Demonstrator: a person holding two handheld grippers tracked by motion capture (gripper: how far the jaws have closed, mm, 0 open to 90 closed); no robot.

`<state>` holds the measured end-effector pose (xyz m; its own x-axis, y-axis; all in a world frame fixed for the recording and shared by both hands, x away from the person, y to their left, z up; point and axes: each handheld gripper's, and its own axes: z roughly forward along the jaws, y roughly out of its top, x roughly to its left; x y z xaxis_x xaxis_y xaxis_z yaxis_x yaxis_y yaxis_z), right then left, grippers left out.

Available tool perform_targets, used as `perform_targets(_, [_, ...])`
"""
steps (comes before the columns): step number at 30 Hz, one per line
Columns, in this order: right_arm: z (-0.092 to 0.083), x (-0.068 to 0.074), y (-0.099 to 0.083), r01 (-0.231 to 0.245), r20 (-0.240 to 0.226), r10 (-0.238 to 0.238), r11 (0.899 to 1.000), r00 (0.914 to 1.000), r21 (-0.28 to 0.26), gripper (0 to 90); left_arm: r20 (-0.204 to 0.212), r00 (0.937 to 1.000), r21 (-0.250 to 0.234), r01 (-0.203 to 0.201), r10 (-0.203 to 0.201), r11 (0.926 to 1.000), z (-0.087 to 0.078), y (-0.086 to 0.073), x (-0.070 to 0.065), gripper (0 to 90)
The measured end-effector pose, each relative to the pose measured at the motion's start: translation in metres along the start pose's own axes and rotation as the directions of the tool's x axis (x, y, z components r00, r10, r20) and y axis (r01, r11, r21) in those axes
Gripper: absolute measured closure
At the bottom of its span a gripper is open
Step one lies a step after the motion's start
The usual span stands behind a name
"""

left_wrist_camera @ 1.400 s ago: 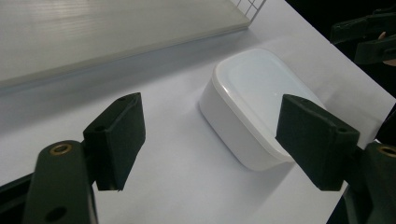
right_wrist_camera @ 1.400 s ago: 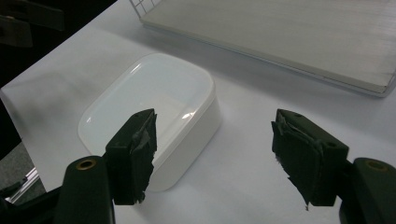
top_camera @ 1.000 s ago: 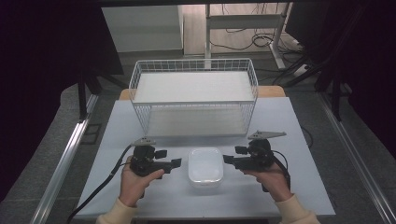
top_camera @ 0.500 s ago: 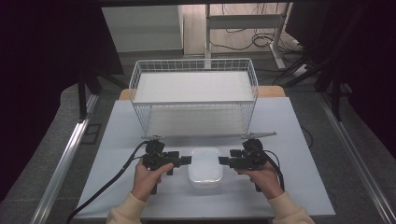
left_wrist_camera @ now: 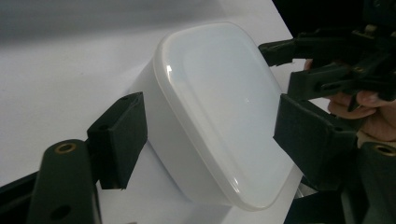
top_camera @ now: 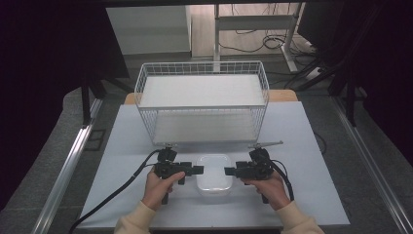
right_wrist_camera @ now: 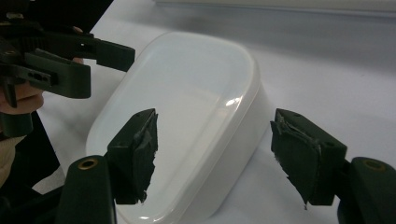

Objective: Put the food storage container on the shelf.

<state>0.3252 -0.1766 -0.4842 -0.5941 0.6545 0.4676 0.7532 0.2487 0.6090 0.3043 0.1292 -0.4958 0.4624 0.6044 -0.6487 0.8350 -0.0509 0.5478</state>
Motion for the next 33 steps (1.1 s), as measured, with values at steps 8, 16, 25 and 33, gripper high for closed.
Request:
perform_targets(8, [0.009,0.001,-0.005,-0.032,-0.024,0.032,0.999,0.9992,0.011,36.4,0.017,0.9995,0.04,0.027,-0.028,0.9988,0.009,-0.003,0.004,31.2])
perform_targets(16, [0.005,-0.004,-0.007,-0.099,-0.049,0.098,0.995,0.9939,-0.01,56.3,-0.006,0.9971,0.054,0.076,-0.075,0.9957,0.013,-0.006,0.005,46.6])
perform_targets(25, [-0.003,-0.013,-0.012,-0.185,-0.129,0.181,0.983,0.975,-0.02,67.7,-0.008,0.998,0.01,0.063,-0.063,0.998,0.002,-0.008,0.001,64.7])
perform_targets(33, [-0.012,-0.01,-0.014,-0.187,-0.157,0.181,0.982,0.9709,-0.029,73.6,0.015,0.999,-0.017,0.041,-0.041,0.999,-0.008,-0.009,-0.004,72.4])
